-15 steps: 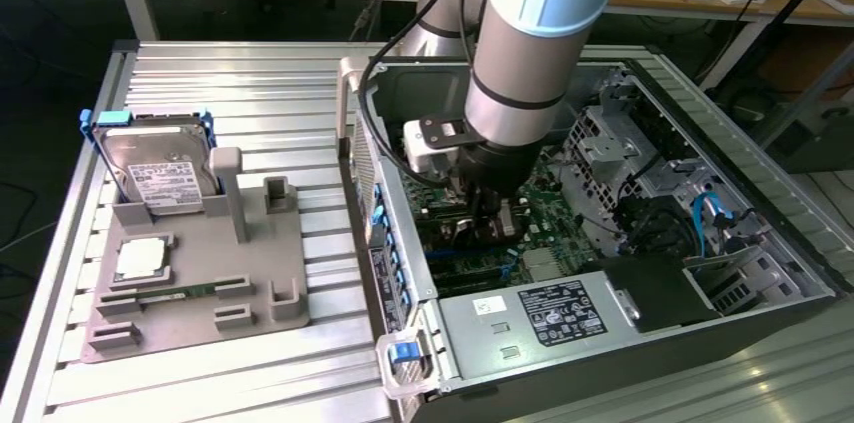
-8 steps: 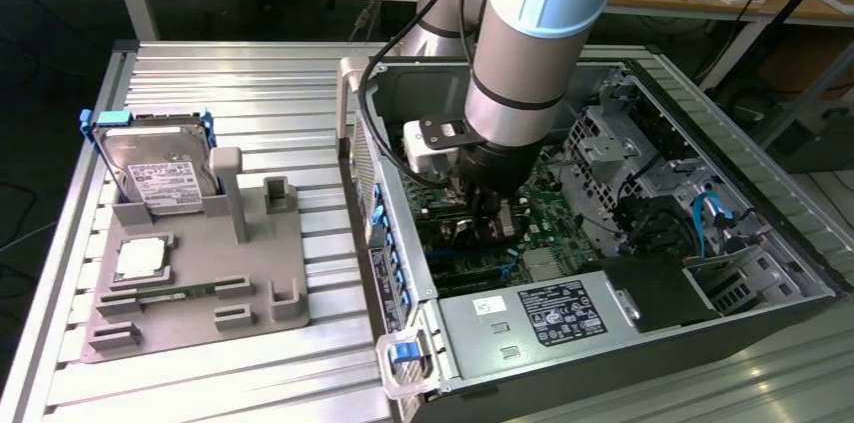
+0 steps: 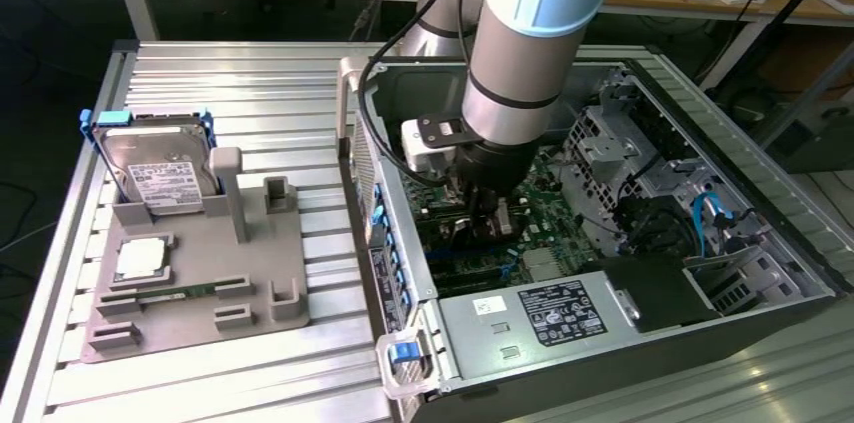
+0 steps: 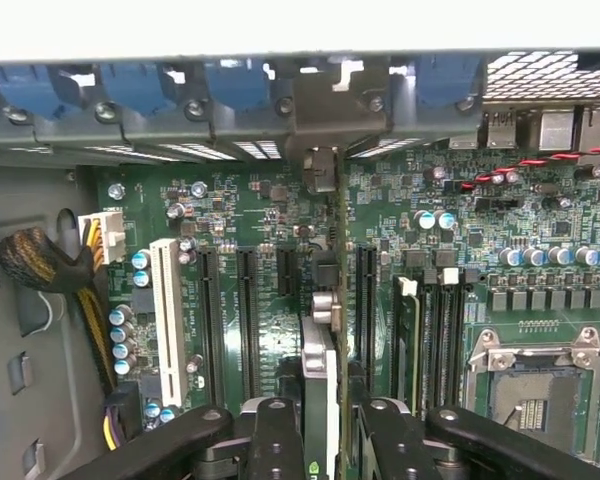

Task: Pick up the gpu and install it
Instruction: 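Insert the gpu into the slot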

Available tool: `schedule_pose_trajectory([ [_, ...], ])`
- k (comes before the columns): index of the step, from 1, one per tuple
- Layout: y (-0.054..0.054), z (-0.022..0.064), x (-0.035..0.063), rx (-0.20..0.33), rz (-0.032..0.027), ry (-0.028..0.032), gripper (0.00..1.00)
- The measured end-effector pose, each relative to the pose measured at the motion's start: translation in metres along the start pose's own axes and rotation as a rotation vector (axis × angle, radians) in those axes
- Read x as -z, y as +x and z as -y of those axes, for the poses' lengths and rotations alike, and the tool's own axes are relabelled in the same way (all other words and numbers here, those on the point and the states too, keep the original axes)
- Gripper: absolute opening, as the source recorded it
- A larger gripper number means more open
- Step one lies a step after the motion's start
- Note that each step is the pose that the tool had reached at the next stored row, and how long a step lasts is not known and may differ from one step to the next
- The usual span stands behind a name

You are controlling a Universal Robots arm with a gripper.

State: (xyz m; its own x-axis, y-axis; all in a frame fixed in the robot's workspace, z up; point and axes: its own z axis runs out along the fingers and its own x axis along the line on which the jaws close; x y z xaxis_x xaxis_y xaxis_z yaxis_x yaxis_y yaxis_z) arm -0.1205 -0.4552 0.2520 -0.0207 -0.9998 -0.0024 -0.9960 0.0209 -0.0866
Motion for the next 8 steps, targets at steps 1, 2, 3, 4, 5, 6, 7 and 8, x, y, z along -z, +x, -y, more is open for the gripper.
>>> schedule_pose_trajectory([
  [1,-0.0003,0.0,-0.0002,0.0,0.0002,0.0,0.27],
  [2,-0.0003,-0.0001,-0.0002,0.0,0.0001,-0.0001,0.27],
  [3,-0.0004,-0.0001,-0.0003,0.0,0.0001,0.0,0.27],
  [4,-0.0004,-0.0001,-0.0002,0.0,0.0,-0.0001,0.27],
  [5,-0.0004,-0.0001,-0.0003,0.0,0.0,-0.0001,0.27],
  [6,-0.0004,-0.0002,-0.0003,0.0,0.0,-0.0001,0.27],
  [7,-0.0004,-0.0004,-0.0003,0.0,0.0,-0.0001,0.27],
  [8,-0.0004,-0.0008,-0.0006,0.0,0.0,0.0,0.27],
])
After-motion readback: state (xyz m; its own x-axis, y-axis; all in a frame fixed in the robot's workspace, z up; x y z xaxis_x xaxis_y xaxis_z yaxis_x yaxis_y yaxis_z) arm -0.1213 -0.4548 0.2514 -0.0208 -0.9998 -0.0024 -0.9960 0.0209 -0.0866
